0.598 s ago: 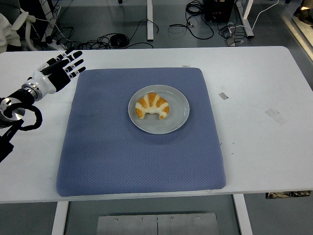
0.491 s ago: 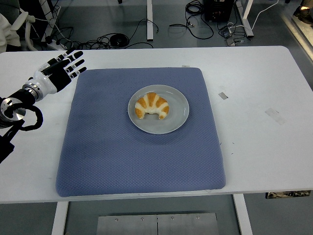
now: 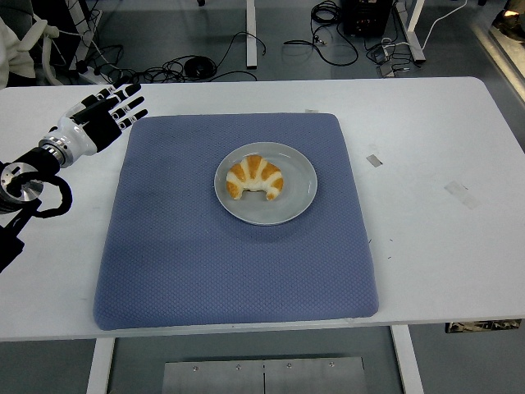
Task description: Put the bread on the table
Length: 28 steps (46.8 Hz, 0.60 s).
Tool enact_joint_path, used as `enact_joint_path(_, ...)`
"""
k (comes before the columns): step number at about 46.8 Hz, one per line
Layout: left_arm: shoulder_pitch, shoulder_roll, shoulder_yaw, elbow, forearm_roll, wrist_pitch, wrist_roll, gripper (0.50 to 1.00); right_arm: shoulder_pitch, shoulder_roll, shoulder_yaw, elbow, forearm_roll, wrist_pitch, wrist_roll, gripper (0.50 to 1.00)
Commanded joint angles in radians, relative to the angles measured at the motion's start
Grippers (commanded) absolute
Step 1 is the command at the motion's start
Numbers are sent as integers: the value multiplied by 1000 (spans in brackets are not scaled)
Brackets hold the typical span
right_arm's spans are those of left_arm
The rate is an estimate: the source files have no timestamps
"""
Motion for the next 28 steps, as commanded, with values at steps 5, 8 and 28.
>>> enact_joint_path(5, 0, -2, 0, 1, 1, -3, -2, 983, 0, 0, 0, -1, 1, 0, 0, 1000)
enact_joint_path(8, 1, -4, 3, 3, 1, -1, -2, 983, 0, 0, 0, 0, 1, 0, 0, 1000)
enact_joint_path(28, -5, -2, 3, 1, 0, 7, 2, 983, 0, 0, 0, 0, 0, 0, 0, 1000)
